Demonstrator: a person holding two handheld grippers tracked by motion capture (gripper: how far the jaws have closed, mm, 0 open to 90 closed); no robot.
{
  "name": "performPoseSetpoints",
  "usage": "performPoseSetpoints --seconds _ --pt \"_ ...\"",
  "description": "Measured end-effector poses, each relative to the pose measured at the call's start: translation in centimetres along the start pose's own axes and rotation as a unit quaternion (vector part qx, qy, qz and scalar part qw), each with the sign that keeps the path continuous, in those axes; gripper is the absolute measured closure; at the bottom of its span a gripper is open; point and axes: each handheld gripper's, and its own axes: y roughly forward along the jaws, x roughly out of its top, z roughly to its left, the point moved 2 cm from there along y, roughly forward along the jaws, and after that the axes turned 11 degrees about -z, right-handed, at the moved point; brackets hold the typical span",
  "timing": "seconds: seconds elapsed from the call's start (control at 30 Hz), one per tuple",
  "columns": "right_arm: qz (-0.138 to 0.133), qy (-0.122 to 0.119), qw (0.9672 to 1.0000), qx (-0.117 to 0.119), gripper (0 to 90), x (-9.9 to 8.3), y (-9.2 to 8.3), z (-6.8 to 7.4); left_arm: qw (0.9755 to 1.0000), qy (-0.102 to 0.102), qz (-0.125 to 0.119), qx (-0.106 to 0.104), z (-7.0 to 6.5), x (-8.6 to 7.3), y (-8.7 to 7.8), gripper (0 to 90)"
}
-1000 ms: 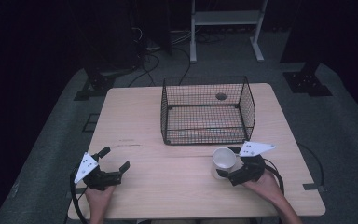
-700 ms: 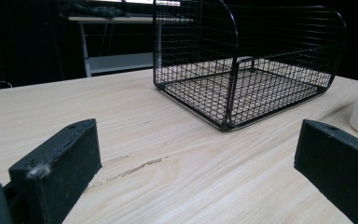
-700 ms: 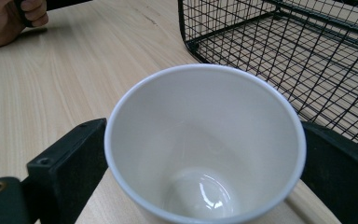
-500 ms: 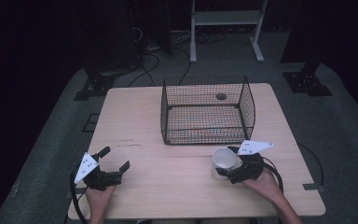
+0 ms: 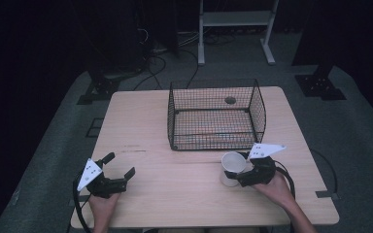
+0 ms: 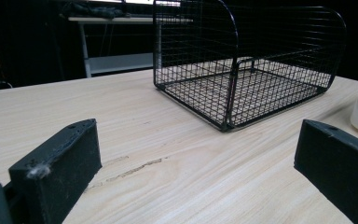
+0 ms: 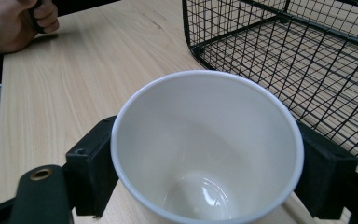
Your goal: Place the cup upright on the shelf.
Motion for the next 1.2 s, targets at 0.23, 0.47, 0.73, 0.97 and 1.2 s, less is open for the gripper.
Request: performPoseSetpoints --seconds 0.23,0.47,0.73,0.97,1.2 --pt "-0.003 0.010 0.9999 0.013 19.2 0.7 -0.4 -0.5 1.0000 -0.002 0.000 -0.001 0.0 0.0 0.0 0.0" --pt "-0.011 0.011 0.9996 0.024 19.2 1.9 -0.7 -0.8 1.0000 -0.002 0.001 0.000 0.0 0.0 0.0 0.0" --pt "-0.014 0.009 0.9992 0.036 19.3 3.8 -0.9 -1.3 1.0000 -0.002 0.001 -0.001 0.0 0.0 0.0 0.0" --pt "-0.016 0.003 0.9988 0.047 19.3 5.4 -0.9 -1.5 1.0000 -0.002 0.001 -0.001 0.0 0.0 0.0 0.0" --pt "-0.021 0.003 0.9980 0.059 19.3 7.0 -0.8 -2.2 1.0000 -0.002 0.000 -0.001 0.0 0.0 0.0 0.0"
